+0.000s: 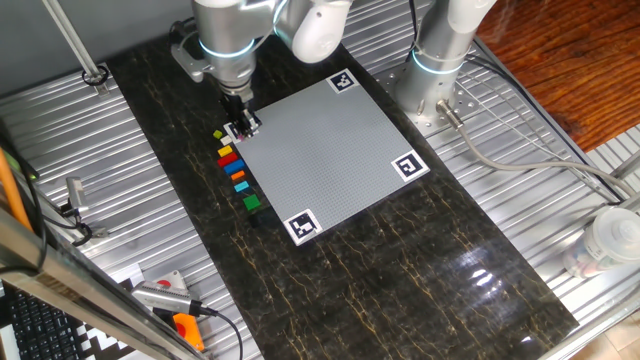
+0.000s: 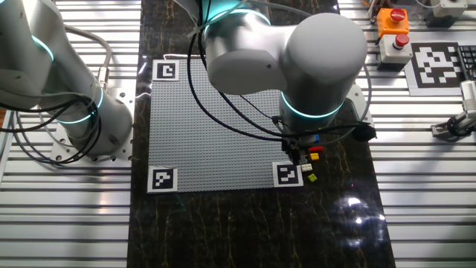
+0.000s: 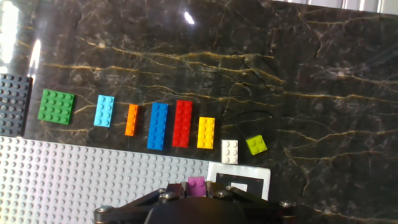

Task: Build with small Lego blocks

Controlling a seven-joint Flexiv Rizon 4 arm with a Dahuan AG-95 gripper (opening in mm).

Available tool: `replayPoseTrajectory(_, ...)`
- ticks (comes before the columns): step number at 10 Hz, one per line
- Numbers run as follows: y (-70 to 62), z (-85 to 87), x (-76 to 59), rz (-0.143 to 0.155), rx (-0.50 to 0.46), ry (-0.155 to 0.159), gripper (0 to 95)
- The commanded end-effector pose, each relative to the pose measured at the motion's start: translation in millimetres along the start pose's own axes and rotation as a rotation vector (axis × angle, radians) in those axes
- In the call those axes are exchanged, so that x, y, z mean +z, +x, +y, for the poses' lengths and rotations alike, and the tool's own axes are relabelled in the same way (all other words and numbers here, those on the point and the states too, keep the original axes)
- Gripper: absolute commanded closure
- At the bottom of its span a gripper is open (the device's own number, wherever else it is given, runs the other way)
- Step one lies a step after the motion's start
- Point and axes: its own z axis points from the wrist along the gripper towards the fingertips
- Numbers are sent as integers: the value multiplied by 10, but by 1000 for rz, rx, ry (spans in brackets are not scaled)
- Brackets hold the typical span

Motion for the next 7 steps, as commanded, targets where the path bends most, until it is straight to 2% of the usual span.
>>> replayPoseTrajectory(1, -7, -3, 39, -3, 1, 0, 950)
replayPoseTrajectory(4, 0, -1, 70, -3, 5, -4, 950)
replayPoseTrajectory(7, -6, 0, 41, 0, 2, -2, 950)
